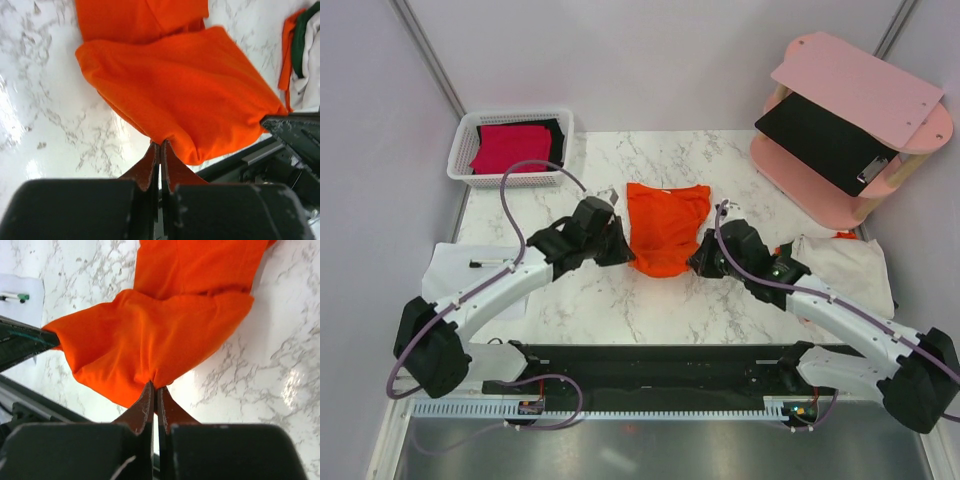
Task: Fold and stack the t-shirts
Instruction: Fold the long partially folded tshirt into a neat square
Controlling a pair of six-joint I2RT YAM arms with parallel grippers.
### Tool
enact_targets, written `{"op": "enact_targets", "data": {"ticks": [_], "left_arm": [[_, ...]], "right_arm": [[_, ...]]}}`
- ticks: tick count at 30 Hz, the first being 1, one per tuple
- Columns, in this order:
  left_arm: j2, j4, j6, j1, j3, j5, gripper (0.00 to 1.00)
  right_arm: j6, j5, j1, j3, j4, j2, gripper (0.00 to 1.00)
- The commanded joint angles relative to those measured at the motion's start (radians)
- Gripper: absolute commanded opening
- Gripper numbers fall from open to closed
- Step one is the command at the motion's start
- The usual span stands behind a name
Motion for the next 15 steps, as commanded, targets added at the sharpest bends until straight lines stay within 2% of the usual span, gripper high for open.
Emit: {"op": "enact_targets", "data": {"ticks": [1, 9, 15], "left_arm": [[0.128, -0.024, 0.083, 0.069, 0.131, -0.028, 0.02], [0.369, -0.029, 0.198, 0.197, 0.407, 0.048, 0.02], [0.515, -0.044, 0.237, 0.238, 0.583, 0.071, 0.02]], "right_arm": [[-0.117, 0.128, -0.012, 0.126, -0.031, 0.114, 0.05], [-0.244, 0.146, -0.149, 0.281, 0.034, 0.314, 0.04], [-0.303, 0.122, -0.218, 0.382, 0.1, 0.492, 0.05]]}}
